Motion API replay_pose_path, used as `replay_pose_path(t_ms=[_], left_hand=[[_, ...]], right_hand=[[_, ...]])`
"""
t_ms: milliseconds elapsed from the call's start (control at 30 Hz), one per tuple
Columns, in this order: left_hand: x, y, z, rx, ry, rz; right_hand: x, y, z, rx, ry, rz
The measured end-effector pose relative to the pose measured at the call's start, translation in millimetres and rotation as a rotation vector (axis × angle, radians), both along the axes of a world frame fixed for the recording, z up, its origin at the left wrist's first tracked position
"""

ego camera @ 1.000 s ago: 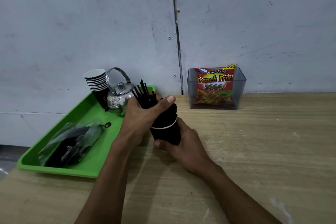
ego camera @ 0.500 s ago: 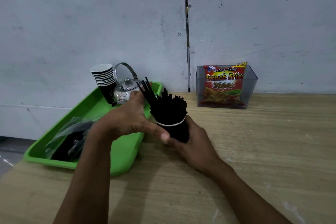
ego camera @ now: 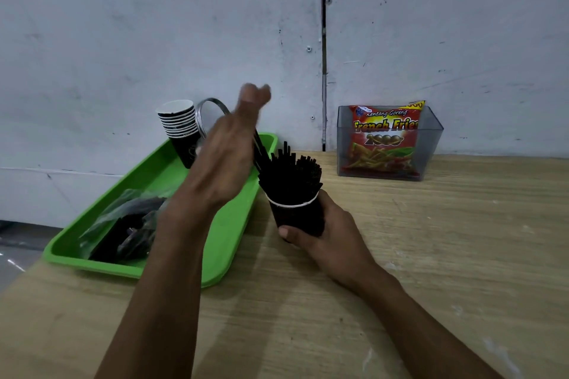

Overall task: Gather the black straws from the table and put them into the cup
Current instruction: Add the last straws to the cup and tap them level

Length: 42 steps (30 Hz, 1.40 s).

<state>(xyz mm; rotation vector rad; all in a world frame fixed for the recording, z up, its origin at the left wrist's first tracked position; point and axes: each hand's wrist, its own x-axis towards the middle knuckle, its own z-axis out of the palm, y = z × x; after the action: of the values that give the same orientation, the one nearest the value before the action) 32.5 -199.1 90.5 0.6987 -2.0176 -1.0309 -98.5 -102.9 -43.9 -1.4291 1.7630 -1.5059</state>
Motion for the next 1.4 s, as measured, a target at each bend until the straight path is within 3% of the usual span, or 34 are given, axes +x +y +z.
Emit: replay_pose_path(t_ms=[167,300,500,667,767,867,1033,1167,1300,1400], left_hand=[[-10,5,-14,0.07,-0.39,-0.068],[-5,1,-23,-0.017,-0.488,-0.152],[-1,0,-13,0.005,-0.364,-0.176],[-5,5,-2,-0.115,-0.052,0.063],[-18,9,-12,-0.284,-0.244,0.19],[-26,9,-27,-0.244,-0.472,0.138],[-22,3,-29,-0.117,-0.453,0.052],[-25,4,-27,-0.179,-0.247,0.107],[-34,7,-31,-0.243,-0.406,0.106],[-33,11,-26,-0.263,-0.306,0.097]], right_hand=[[0,1,0,-0.012,-0.019,0.011],[0,1,1,-0.015,-0.021,0.028],[0,0,1,-0.01,-0.008,0.006],[0,-1,-1,0.0,0.001,-0.007],[0,0,0,-0.002,-0.005,-0.007],[1,1,0,0.004,-0.011,0.002],[0,1,3,0.013,-0.004,0.003],[0,2,5,0.026,0.014,-0.011],[1,3,5,0.037,0.014,-0.01],[1,3,5,0.04,0.021,-0.009]])
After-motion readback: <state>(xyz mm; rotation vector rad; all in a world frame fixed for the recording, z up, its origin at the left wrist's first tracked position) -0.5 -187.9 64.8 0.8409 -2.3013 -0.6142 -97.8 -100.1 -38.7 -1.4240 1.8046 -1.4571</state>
